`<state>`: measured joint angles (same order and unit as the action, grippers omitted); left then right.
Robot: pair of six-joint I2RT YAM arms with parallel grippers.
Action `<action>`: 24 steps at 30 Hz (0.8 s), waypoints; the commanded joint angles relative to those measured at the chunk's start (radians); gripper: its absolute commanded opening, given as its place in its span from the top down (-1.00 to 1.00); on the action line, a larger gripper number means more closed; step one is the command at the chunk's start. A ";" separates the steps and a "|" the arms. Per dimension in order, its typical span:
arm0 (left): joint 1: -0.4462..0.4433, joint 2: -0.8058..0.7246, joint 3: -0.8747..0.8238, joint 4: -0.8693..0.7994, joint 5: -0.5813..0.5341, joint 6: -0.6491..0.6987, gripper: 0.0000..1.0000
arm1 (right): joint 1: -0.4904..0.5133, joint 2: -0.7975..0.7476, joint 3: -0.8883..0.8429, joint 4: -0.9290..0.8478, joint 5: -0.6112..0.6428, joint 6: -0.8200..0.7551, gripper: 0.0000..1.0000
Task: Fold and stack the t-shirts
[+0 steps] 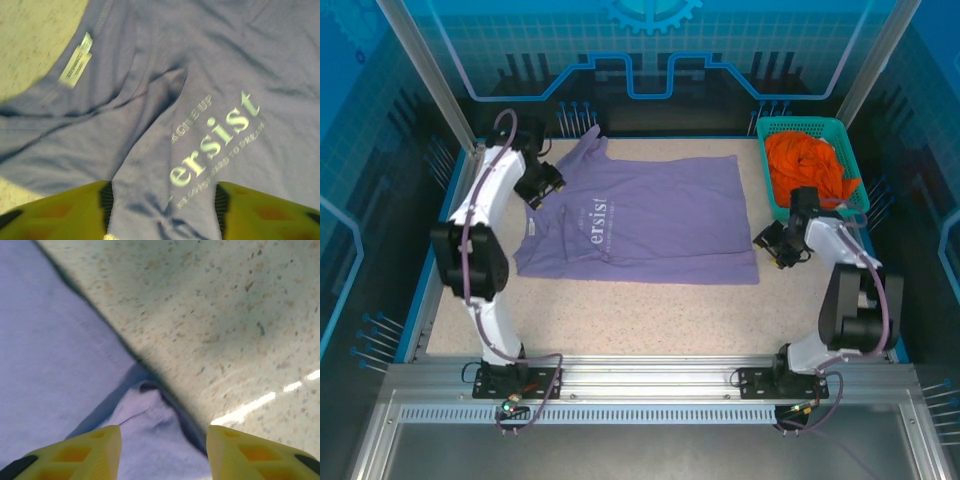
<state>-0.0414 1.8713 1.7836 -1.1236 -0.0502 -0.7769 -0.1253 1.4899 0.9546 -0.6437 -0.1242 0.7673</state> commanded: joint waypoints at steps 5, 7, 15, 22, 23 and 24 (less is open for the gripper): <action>-0.005 -0.370 -0.609 0.327 0.120 -0.124 0.32 | 0.136 -0.178 -0.157 0.163 -0.117 -0.040 0.03; -0.006 -0.385 -0.691 0.385 0.140 -0.131 0.36 | 0.197 -0.157 -0.172 0.186 -0.140 -0.061 0.17; -0.028 -0.225 -0.782 0.559 0.155 -0.132 0.51 | 0.376 0.069 -0.083 0.181 -0.143 -0.085 0.50; -0.025 -0.152 -0.820 0.534 0.045 -0.101 0.49 | 0.377 0.163 -0.100 0.136 -0.057 -0.035 0.50; -0.026 -0.155 -0.832 0.522 0.029 -0.098 0.43 | 0.370 0.168 -0.112 0.129 -0.044 -0.030 0.48; -0.026 -0.158 -0.842 0.513 0.017 -0.095 0.38 | 0.368 0.168 -0.127 0.147 -0.063 -0.031 0.46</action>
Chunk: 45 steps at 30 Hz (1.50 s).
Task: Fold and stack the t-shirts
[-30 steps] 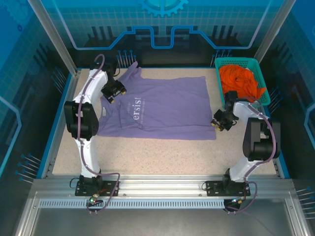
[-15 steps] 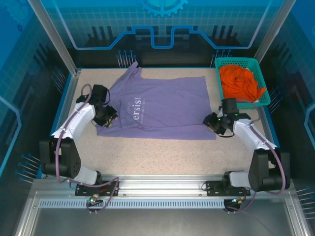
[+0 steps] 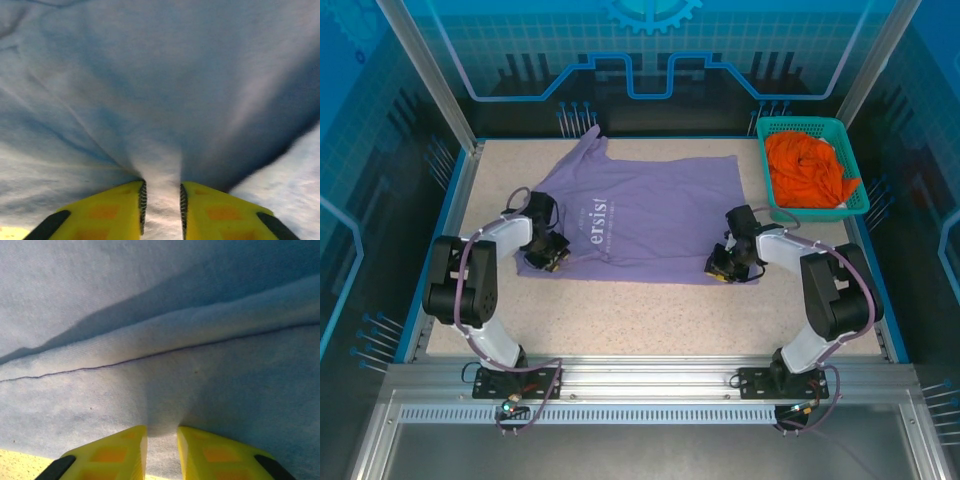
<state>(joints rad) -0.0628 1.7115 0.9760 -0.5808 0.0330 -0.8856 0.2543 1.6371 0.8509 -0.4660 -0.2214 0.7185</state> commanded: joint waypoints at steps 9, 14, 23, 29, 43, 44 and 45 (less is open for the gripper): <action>-0.008 -0.118 -0.165 -0.089 -0.074 0.065 0.38 | 0.031 -0.012 -0.125 -0.058 0.021 0.084 0.33; -0.009 -0.236 -0.239 -0.143 -0.067 0.091 0.36 | 0.063 -0.100 -0.233 -0.062 0.025 0.143 0.29; -0.009 -0.388 -0.302 -0.190 -0.053 0.088 0.28 | 0.123 -0.356 -0.368 -0.142 0.069 0.266 0.05; -0.008 -0.464 -0.223 -0.146 0.081 0.082 0.19 | 0.148 -0.565 -0.279 -0.179 0.150 0.186 -0.29; 0.110 -0.392 -0.278 0.078 0.118 -0.022 0.43 | 0.680 -0.100 0.286 0.020 0.288 -0.157 0.03; 0.121 -0.376 -0.286 0.098 0.131 -0.034 0.47 | 0.708 -0.048 0.333 0.009 0.299 -0.163 0.04; 0.127 -0.356 -0.290 0.111 0.134 -0.047 0.49 | 0.734 0.011 0.388 -0.014 0.308 -0.163 0.07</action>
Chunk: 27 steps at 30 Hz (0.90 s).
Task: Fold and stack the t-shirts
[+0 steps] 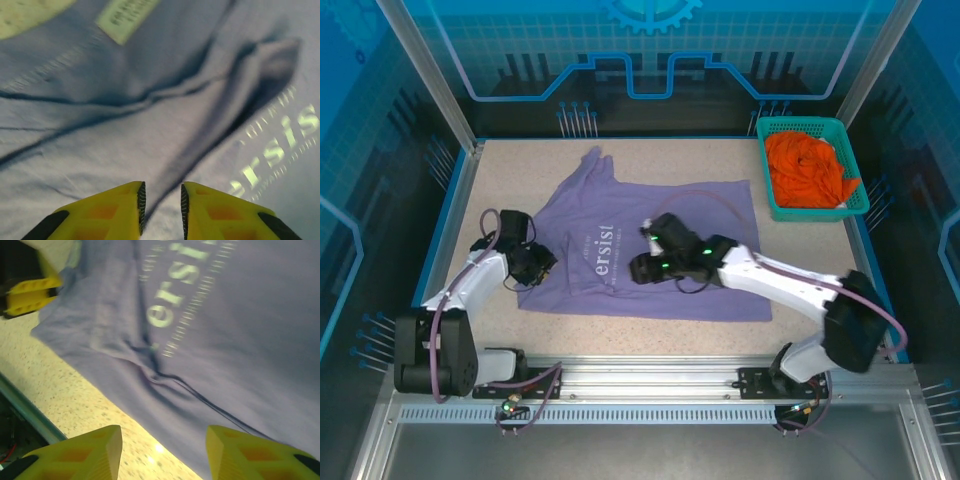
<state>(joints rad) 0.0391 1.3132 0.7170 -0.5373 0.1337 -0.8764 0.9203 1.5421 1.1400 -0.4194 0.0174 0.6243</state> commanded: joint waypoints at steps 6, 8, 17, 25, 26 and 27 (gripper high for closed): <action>0.049 0.100 -0.081 0.147 0.052 -0.092 0.63 | 0.179 0.413 0.427 -0.216 0.103 -0.069 0.13; 0.065 0.101 -0.097 0.153 0.055 -0.096 0.67 | 0.217 0.479 0.514 -0.254 0.148 -0.085 0.12; 0.108 0.112 -0.165 0.234 0.100 -0.109 0.71 | 0.238 0.693 0.752 -0.370 0.158 -0.088 0.11; 0.110 0.135 -0.169 0.255 0.120 -0.099 0.73 | 0.236 0.821 0.909 -0.471 0.197 -0.093 0.06; 0.110 0.135 -0.169 0.256 0.120 -0.099 0.73 | 0.234 0.831 0.924 -0.482 0.201 -0.093 0.05; 0.110 0.133 -0.171 0.256 0.120 -0.100 0.73 | 0.232 0.844 0.940 -0.493 0.206 -0.094 0.04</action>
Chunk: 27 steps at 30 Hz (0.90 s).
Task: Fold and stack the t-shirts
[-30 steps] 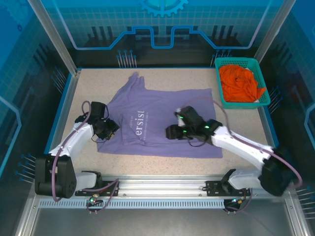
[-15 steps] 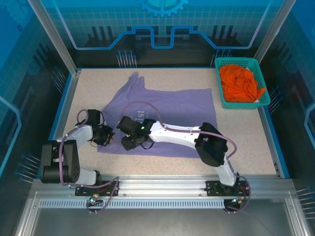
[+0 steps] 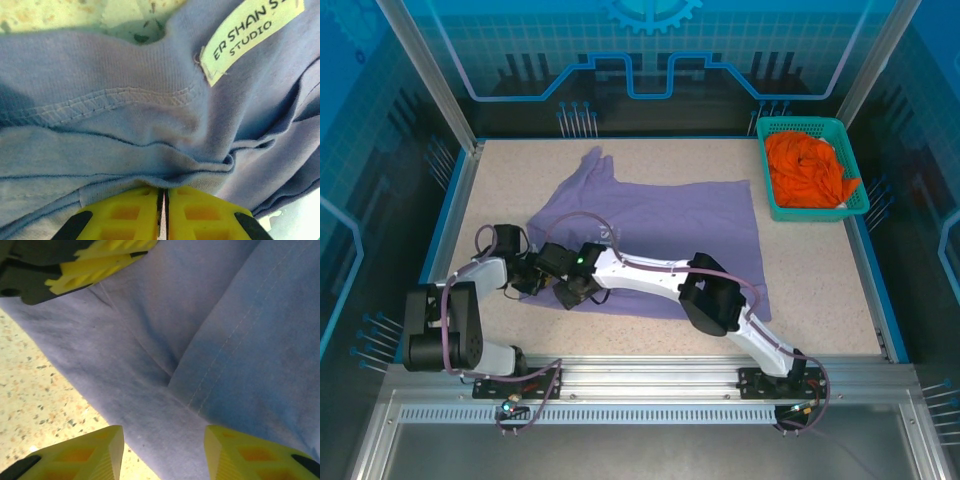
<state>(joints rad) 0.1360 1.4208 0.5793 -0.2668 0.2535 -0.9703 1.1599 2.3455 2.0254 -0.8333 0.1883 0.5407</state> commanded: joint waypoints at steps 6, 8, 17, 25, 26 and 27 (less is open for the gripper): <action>0.013 0.005 -0.044 -0.025 -0.003 -0.007 0.73 | -0.022 0.078 0.103 -0.110 0.056 -0.002 0.03; 0.013 -0.008 -0.048 -0.034 -0.005 -0.009 0.73 | -0.026 0.091 0.114 -0.116 0.056 -0.001 0.04; 0.013 -0.067 -0.064 -0.095 -0.026 0.005 0.67 | -0.034 0.117 0.141 -0.119 0.027 -0.012 0.36; 0.017 -0.129 -0.049 -0.194 -0.078 0.051 0.57 | -0.044 0.051 0.102 -0.086 -0.044 -0.025 0.59; 0.019 -0.131 -0.046 -0.202 -0.083 0.058 0.57 | -0.049 0.039 0.091 -0.076 -0.057 -0.025 0.62; 0.022 -0.132 -0.043 -0.209 -0.085 0.066 0.56 | -0.056 0.026 0.080 -0.067 -0.073 -0.027 0.65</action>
<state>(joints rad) 0.1390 1.3087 0.5396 -0.3866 0.2070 -0.9428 1.1259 2.4351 2.1254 -0.9115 0.1696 0.5224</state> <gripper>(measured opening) 0.216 0.182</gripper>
